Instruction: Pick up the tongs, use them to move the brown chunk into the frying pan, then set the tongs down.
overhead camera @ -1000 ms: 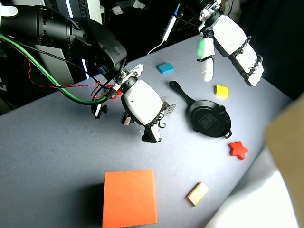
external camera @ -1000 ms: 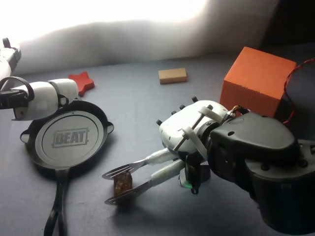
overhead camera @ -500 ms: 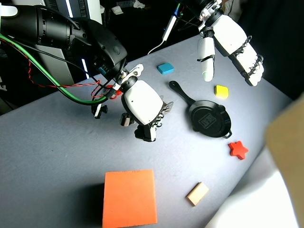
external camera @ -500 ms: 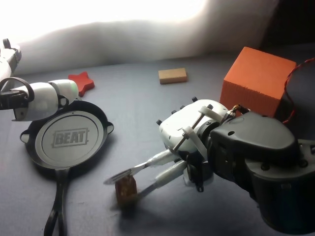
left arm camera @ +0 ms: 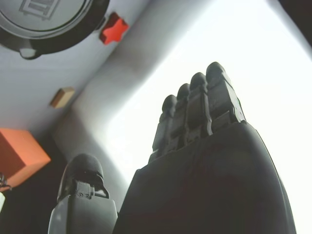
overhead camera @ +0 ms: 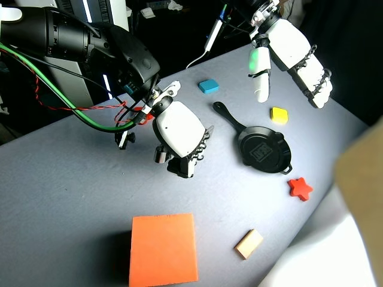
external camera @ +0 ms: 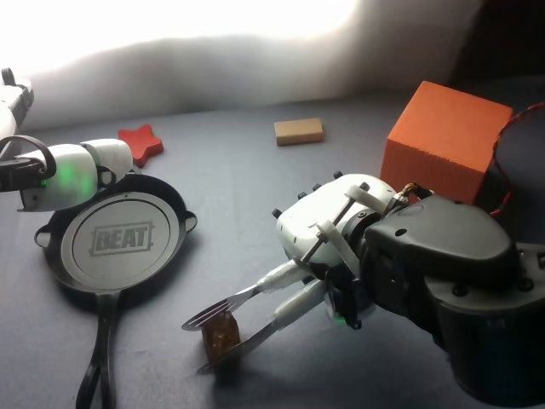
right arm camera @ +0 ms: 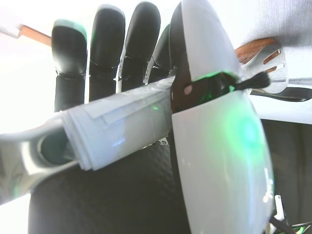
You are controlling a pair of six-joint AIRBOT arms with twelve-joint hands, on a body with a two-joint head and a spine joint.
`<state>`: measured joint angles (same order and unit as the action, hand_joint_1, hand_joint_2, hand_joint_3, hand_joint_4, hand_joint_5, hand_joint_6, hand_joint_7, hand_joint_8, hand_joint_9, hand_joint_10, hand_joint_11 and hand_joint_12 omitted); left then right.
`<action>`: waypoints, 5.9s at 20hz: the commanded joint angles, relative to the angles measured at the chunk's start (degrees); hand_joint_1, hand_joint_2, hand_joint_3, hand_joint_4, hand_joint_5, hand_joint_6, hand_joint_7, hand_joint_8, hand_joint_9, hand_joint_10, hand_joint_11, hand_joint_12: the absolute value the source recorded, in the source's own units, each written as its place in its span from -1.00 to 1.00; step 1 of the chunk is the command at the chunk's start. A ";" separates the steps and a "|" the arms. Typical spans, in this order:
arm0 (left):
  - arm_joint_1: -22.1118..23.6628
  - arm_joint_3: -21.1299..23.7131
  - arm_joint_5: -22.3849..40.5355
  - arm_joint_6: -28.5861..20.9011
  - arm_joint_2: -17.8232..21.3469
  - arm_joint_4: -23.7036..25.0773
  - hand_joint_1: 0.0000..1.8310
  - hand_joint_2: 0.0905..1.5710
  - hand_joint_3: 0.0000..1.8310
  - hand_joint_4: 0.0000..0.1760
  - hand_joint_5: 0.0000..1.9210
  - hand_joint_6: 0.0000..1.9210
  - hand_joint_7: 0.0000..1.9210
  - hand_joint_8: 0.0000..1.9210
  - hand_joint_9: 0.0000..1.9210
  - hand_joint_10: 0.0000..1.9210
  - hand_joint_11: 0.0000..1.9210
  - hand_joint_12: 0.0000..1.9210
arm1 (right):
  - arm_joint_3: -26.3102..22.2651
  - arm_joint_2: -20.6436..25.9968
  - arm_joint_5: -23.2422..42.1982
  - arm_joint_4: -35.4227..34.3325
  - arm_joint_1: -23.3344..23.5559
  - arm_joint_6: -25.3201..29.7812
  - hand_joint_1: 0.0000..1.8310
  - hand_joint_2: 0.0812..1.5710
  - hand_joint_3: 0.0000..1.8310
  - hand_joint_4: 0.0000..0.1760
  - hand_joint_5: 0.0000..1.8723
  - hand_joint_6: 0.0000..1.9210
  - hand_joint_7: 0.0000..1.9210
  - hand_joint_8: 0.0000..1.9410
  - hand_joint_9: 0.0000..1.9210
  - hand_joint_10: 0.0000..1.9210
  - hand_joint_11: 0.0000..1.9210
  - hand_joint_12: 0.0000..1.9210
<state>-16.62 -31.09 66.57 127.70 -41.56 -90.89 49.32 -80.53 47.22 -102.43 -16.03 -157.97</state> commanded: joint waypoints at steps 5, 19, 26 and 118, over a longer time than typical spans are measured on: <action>0.10 -0.07 2.69 0.04 0.70 5.33 -1.00 0.39 -1.00 -1.00 -1.00 -1.00 -1.00 -1.00 -1.00 -1.00 -1.00 -1.00 | -0.16 0.31 0.34 3.68 0.23 -0.34 0.51 0.39 -1.00 -1.00 -0.14 0.11 0.06 -0.08 0.07 0.24 0.00 0.49; 2.32 -1.16 2.75 1.35 1.12 4.92 -1.00 0.40 -1.00 -1.00 -1.00 -1.00 -1.00 -1.00 -1.00 -1.00 -0.99 -0.99 | -0.40 0.37 0.43 3.68 -0.15 -0.57 -0.12 0.82 -0.98 1.00 0.47 0.99 0.71 0.96 0.82 0.98 0.83 1.00; 2.58 -1.45 2.75 1.36 1.36 4.85 -1.00 0.40 -1.00 -1.00 -1.00 -1.00 -0.99 -1.00 -0.99 -1.00 -0.97 -0.98 | -0.72 0.50 0.38 3.69 -0.17 -1.06 -0.06 0.82 -0.99 1.00 0.45 1.00 0.70 1.00 0.83 1.00 0.86 1.00; -6.43 9.97 9.47 -2.19 -4.16 9.10 -1.00 0.43 -0.99 -1.00 -1.00 -1.00 -0.97 -0.99 -0.97 -0.99 -1.00 -0.85 | 1.36 8.39 -10.31 24.53 -8.12 6.40 -0.56 0.57 -1.00 -1.00 -0.70 -0.55 -0.48 -0.86 -0.69 -0.40 -1.00 0.57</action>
<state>-23.42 -21.41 72.77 125.62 -45.91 -86.56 50.68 -72.47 34.89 -81.28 -24.47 -151.39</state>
